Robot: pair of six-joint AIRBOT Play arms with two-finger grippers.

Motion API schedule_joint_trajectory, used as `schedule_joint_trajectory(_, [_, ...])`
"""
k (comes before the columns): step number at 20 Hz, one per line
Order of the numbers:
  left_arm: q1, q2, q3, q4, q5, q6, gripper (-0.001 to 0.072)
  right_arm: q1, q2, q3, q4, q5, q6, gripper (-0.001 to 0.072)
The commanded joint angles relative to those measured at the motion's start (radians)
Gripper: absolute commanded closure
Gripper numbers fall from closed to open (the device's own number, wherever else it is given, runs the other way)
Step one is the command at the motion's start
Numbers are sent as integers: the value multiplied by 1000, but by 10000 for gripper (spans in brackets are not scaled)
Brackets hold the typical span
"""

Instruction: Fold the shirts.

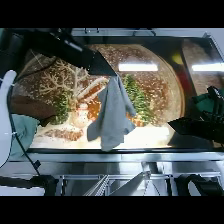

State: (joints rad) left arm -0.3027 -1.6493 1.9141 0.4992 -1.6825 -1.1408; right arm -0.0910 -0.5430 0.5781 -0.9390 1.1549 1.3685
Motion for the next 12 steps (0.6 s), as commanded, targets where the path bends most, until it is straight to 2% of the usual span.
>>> schedule_joint_trajectory(1, [-10,-71,0,210,-72,-93,348,1,0,0,0,5,0,560])
schedule_joint_trajectory(2, [6,-87,0,257,-64,-131,-3,1,0,0,0,4,0,293])
schedule_joint_trajectory(3, [31,-97,0,284,-63,-151,-13,1,0,-1,0,5,0,233])
schedule_joint_trajectory(6, [148,-81,-83,304,-72,-164,-10,2,-40,-8,29,18,-10,232])
schedule_joint_trajectory(9, [259,-4,-338,325,-62,-159,8,11,-156,-58,206,15,-170,233])
schedule_joint_trajectory(12, [345,60,-625,348,46,-107,8,113,-341,-74,396,-42,-332,238])
